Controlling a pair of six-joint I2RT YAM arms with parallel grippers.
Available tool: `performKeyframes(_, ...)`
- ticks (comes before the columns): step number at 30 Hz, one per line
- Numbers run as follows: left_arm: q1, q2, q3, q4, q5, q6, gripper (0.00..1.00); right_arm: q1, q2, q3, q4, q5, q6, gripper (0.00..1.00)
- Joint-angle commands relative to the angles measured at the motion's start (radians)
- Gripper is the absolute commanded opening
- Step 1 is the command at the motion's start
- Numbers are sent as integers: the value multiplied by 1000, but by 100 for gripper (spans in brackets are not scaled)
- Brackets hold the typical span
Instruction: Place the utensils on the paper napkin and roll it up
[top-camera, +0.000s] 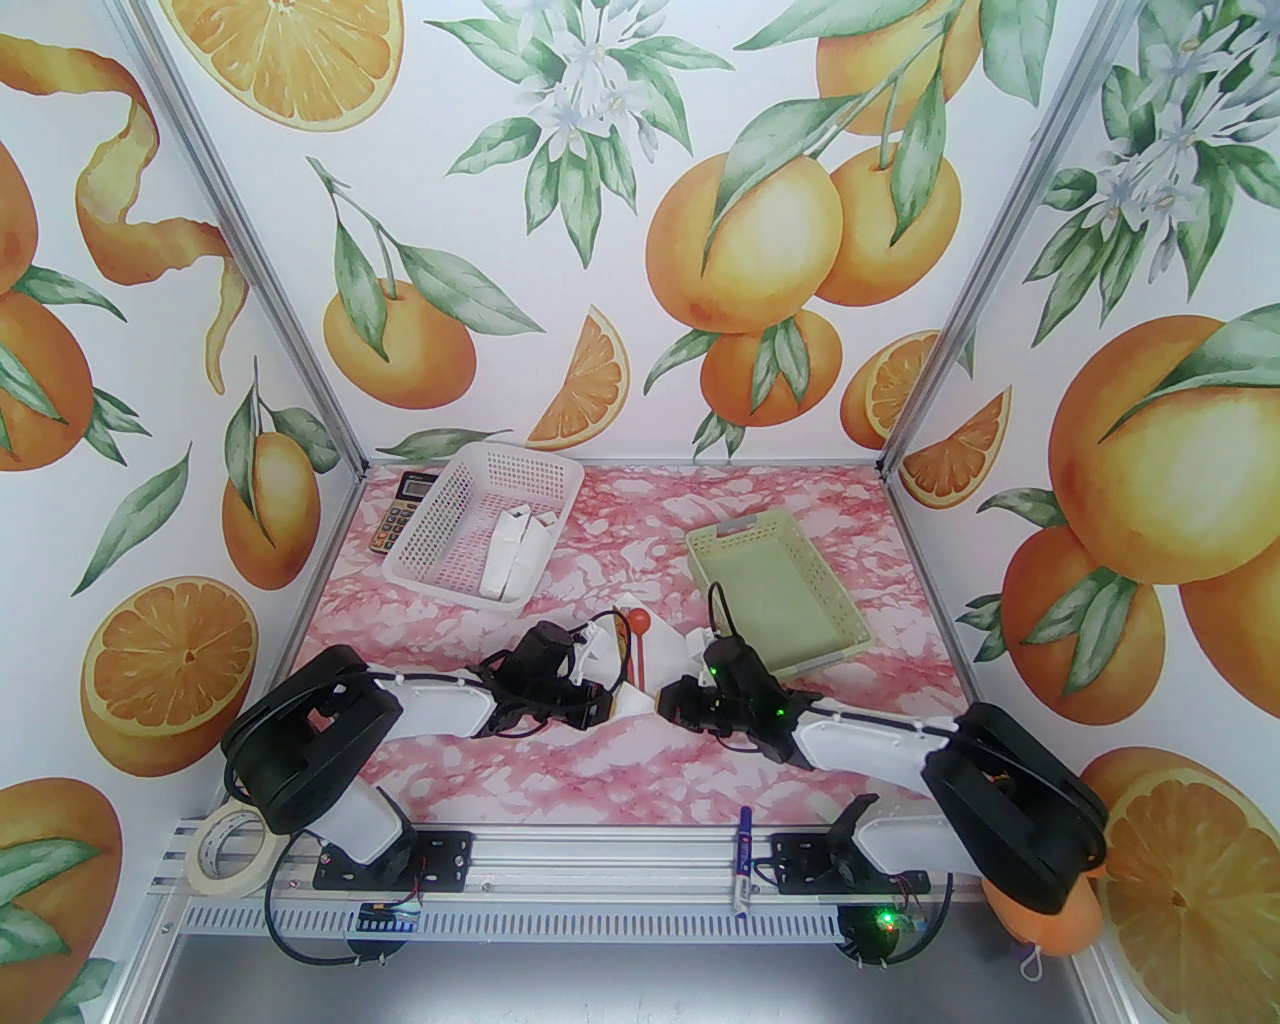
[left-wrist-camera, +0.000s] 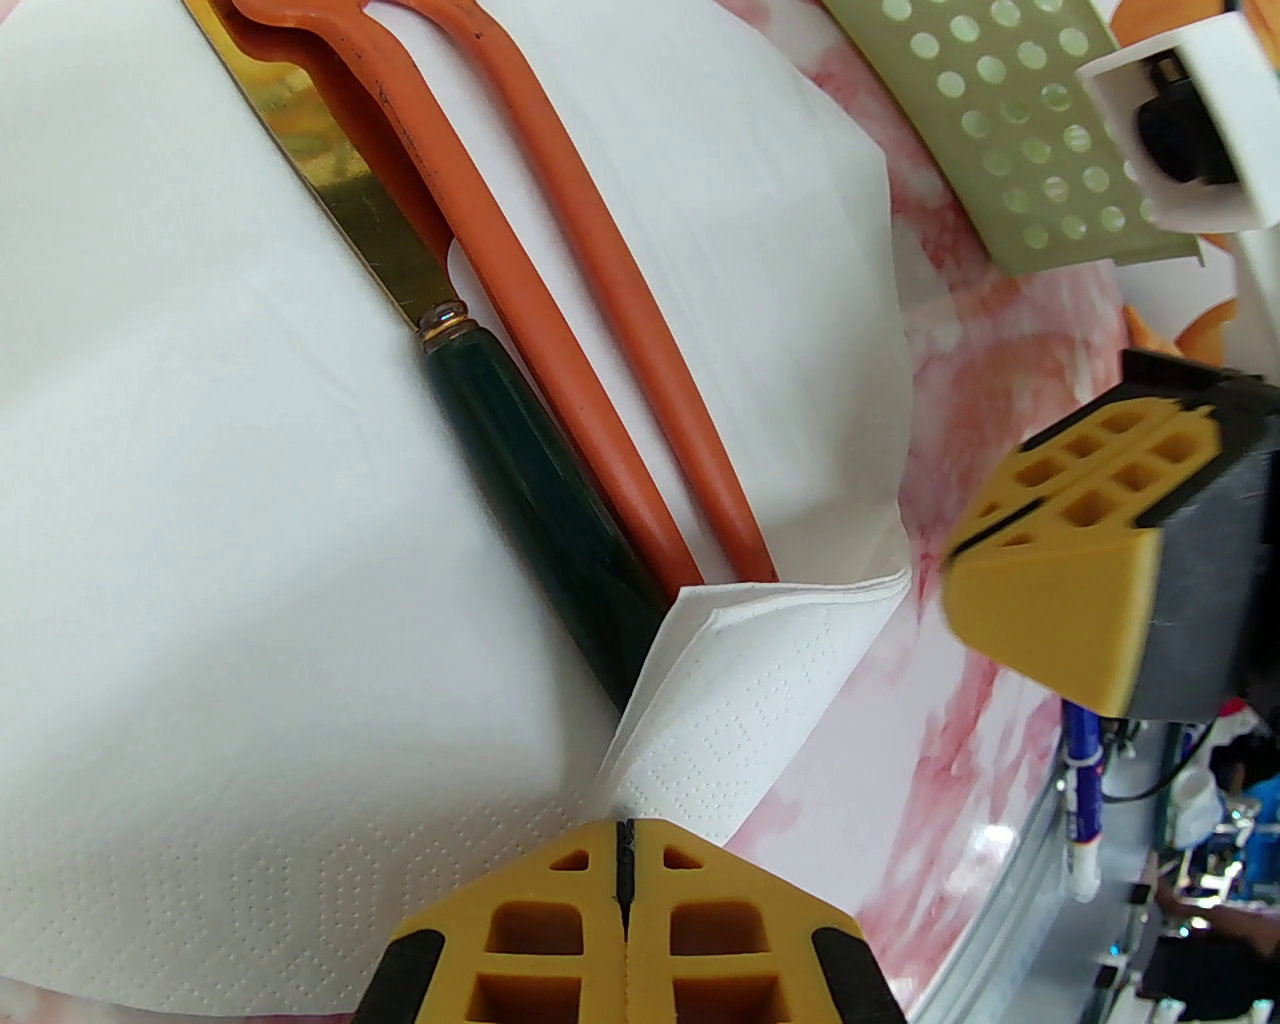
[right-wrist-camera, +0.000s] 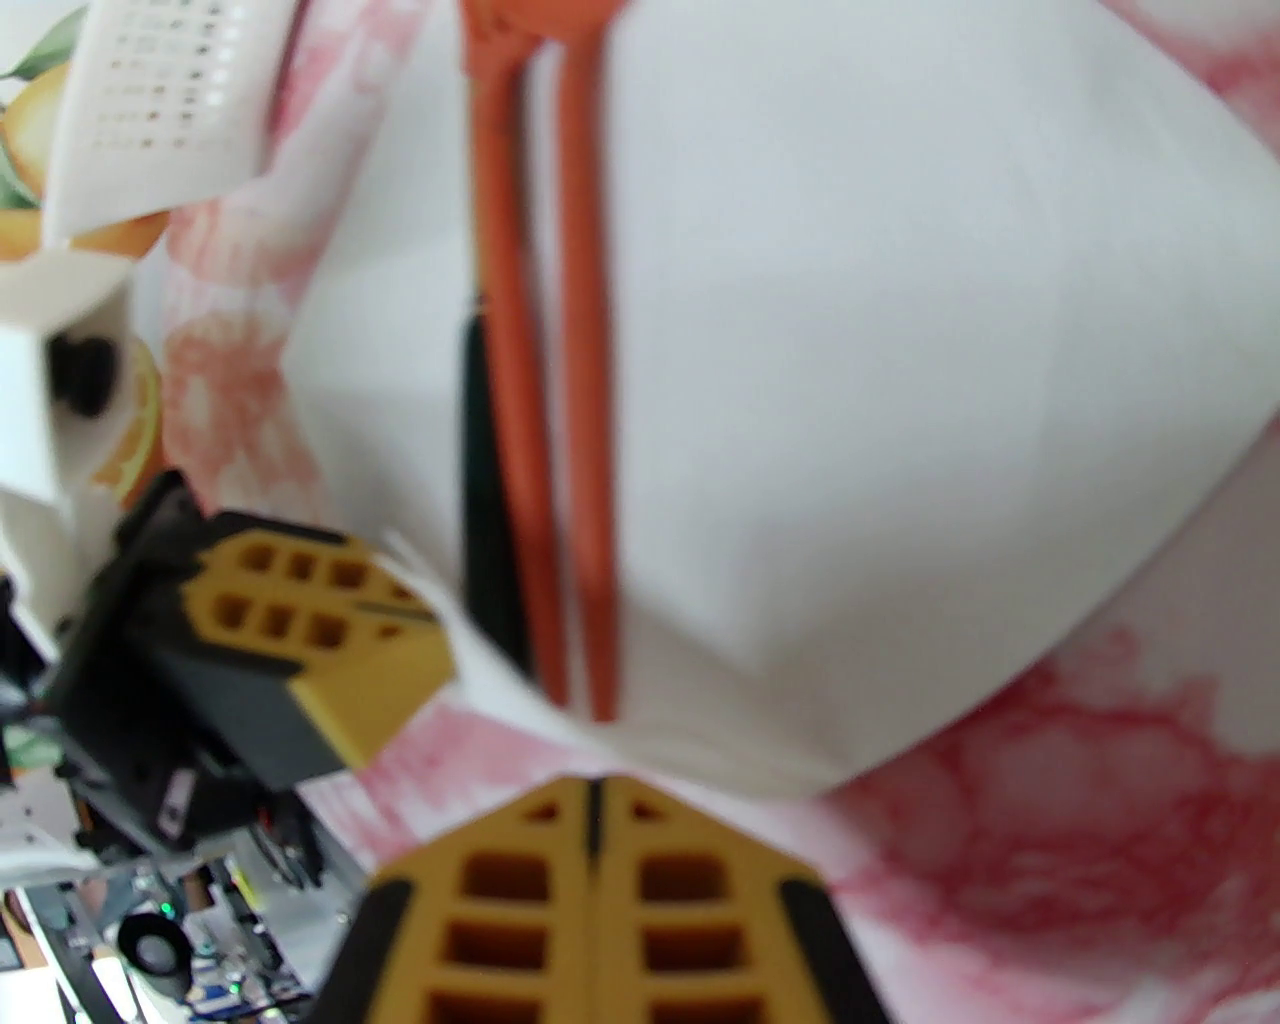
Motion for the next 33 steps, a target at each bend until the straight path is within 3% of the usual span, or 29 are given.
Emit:
performKeyframes(1,6,19,13,-27,-21,19,5,6,-21,21,-41,20,-27,0)
performKeyframes(17,5,13,21,-38,-17,20,6,49,141,86,73,19,-14,0)
performKeyframes(33,7,-68,26,-63,-3,14,17,47,217,120,40,73,-36,0)
